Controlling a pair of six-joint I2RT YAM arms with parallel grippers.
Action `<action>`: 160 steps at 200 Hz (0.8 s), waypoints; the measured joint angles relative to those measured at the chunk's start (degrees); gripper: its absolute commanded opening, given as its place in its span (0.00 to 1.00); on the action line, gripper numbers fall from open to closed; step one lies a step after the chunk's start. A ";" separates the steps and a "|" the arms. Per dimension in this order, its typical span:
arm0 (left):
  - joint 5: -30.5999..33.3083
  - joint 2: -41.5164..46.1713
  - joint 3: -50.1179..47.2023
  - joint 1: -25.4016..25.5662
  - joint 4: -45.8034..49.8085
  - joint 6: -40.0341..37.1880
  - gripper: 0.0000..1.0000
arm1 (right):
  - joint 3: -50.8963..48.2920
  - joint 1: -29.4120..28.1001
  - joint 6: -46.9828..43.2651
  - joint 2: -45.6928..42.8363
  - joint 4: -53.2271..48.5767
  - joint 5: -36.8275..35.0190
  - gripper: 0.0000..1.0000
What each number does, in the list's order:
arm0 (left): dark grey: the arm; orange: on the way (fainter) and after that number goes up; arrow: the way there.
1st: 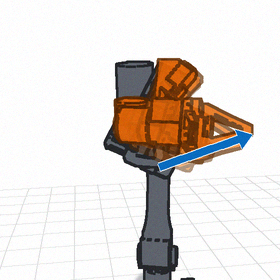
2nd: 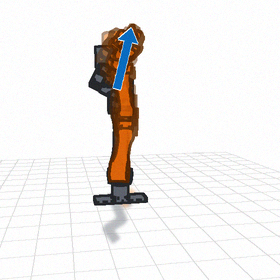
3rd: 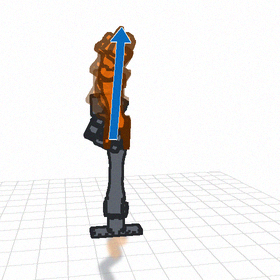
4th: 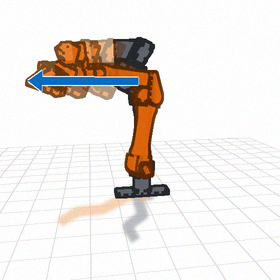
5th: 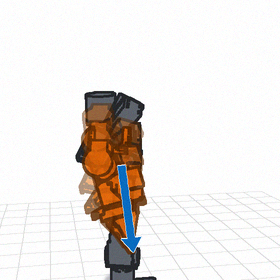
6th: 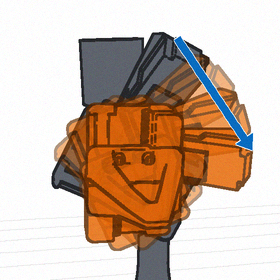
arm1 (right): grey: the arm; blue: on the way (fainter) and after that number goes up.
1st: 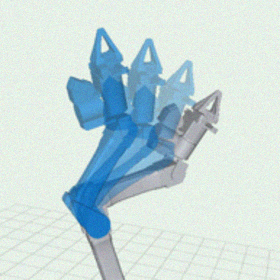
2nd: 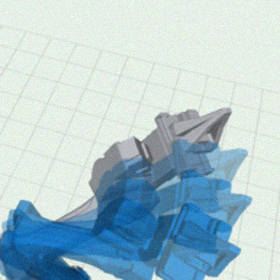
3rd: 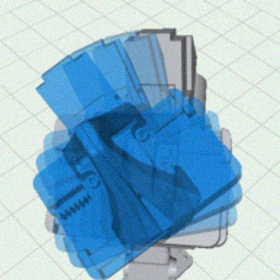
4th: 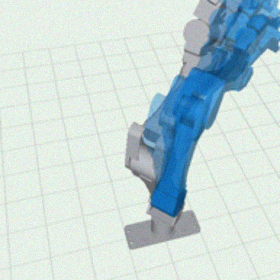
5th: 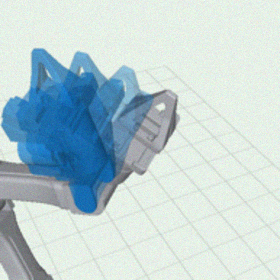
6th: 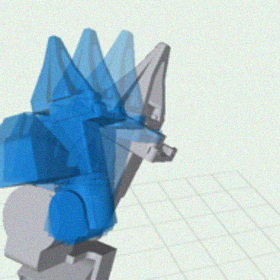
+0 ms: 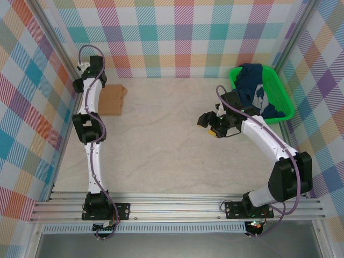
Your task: Fold and stack the t-shirts
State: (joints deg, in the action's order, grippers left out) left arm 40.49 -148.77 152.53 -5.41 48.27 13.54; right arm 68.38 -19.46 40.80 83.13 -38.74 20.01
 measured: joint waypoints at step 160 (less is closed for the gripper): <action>-27.45 86.12 -90.55 14.86 -19.28 17.68 1.00 | -3.67 0.00 -6.78 -23.47 8.50 -26.84 1.00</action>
State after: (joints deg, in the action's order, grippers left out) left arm 13.04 -62.65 61.98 9.45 28.99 31.22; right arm 64.71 -19.46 34.02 59.66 -30.24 -6.83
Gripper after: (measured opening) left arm 0.997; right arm 0.989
